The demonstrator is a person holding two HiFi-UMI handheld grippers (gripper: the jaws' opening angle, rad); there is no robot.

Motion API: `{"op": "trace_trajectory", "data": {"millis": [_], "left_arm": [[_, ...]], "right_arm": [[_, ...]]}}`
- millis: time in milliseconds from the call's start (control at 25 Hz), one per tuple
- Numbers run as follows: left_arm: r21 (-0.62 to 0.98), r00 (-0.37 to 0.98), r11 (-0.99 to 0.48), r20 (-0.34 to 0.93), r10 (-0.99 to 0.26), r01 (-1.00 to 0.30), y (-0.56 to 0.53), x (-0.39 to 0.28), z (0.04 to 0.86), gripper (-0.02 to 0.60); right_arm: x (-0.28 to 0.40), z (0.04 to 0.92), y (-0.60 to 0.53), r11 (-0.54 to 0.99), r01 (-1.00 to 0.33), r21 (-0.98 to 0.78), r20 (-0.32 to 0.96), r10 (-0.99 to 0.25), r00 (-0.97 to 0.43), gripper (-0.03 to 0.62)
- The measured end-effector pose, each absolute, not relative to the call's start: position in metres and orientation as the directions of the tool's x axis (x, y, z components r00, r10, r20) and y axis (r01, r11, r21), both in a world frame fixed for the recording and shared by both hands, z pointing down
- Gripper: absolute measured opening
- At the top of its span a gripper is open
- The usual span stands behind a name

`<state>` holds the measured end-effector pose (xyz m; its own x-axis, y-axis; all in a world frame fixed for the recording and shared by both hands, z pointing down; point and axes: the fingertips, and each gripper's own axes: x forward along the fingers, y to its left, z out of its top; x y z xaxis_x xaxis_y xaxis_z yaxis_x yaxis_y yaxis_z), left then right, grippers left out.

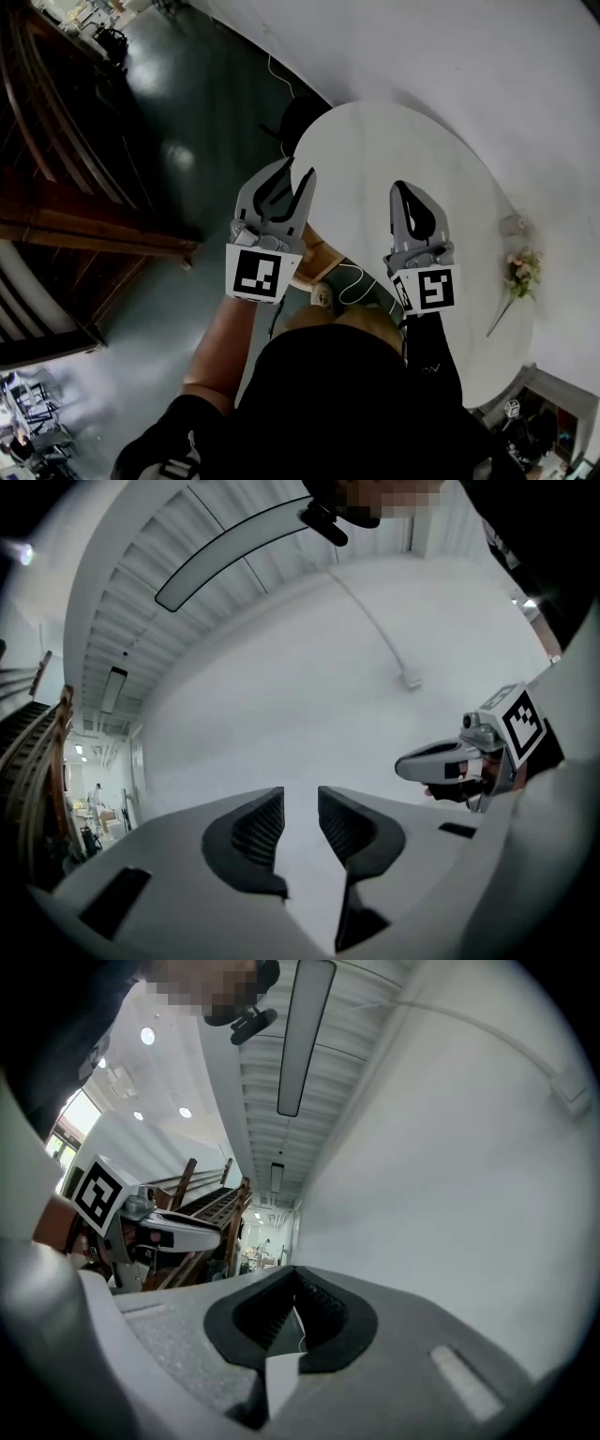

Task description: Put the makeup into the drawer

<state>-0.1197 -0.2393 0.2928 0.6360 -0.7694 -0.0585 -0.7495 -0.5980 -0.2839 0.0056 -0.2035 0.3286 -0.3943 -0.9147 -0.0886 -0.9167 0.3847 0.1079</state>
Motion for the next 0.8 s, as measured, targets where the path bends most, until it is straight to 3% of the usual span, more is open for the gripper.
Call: {"op": "trace_trajectory", "data": {"millis": [800], "left_arm": [[-0.198,0.941,-0.921,-0.026,-0.336,-0.335,-0.133,0.214,0.3,0.11]], "right_arm": [[0.294,0.309,-0.052,-0.125,-0.989,0.078,-0.129,-0.985,0.114,0.005]]}}
